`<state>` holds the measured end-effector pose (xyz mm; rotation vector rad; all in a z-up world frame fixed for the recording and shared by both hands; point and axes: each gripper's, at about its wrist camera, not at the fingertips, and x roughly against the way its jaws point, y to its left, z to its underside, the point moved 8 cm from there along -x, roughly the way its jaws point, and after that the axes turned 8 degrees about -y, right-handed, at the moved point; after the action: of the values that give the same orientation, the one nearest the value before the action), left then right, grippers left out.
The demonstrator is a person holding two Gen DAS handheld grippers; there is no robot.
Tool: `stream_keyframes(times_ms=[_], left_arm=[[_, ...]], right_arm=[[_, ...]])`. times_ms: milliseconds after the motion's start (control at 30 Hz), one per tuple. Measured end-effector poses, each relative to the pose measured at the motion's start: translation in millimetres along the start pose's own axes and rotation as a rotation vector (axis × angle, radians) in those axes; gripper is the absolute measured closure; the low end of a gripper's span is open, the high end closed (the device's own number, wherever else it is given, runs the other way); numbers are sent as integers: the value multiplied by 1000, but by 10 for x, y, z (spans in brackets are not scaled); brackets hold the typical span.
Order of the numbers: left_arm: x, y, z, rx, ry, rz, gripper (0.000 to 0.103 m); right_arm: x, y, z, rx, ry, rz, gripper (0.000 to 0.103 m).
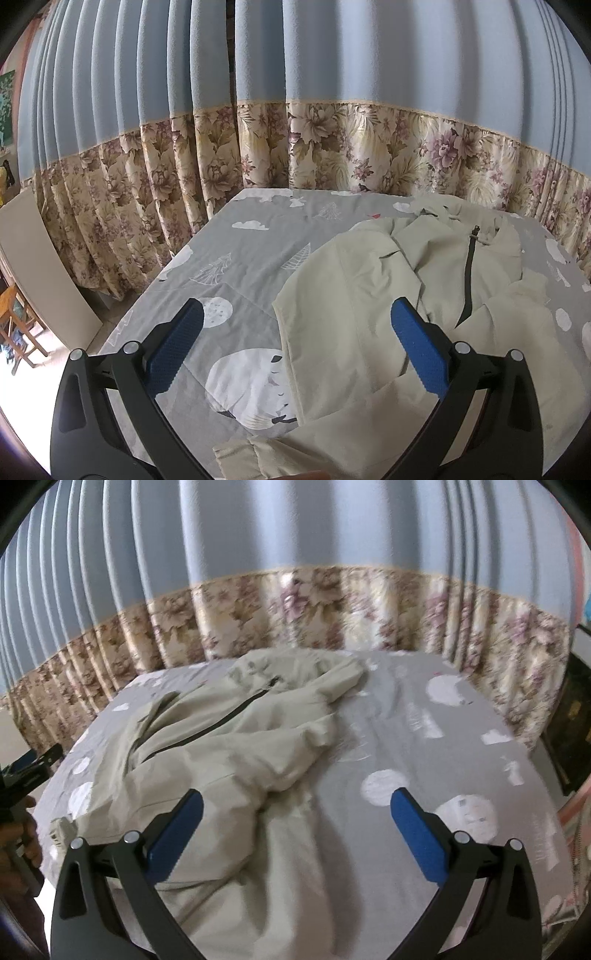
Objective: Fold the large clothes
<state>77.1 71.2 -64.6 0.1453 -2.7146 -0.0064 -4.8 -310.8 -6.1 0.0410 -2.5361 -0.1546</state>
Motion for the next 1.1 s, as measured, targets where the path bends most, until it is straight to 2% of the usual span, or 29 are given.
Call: stream_keyframes(times_ms=[67,267,400,567,600,667,733,800,833,967,1100], left_arm=[[-18,41,9,1,5,3,3],[-89,87,-21,-16,0,-12,3],[-130,123,-35,-17,2,-20,3],[-197,126,7,-17,20,-22,3],[-215,124,19,-16,25,-21,3],[-242,122,26,-18,31,-20,3],[-272,123,33,-19,37,-19,3],[-295,116,38,-21,42,-17,3],[-304,114,34,-22,42,-18,3],[-347,102,4,-29,42,-17,3],[-396,53,-86,-50,31,-10,3]], right_arm=[[-126,182,83,12,38,-38,2],[-443,441,178,36,89,-64,2],[-623,500,270,34,135,-76,11],[-836,570,447,31,205,-95,13],[-871,588,481,36,215,-98,20],[-924,619,526,39,234,-106,42],[-971,627,590,32,264,-122,74],[-953,648,576,31,254,-143,91],[-906,647,523,38,233,-152,97],[-735,448,248,39,152,-139,100],[-584,-159,-263,24,46,-30,100]])
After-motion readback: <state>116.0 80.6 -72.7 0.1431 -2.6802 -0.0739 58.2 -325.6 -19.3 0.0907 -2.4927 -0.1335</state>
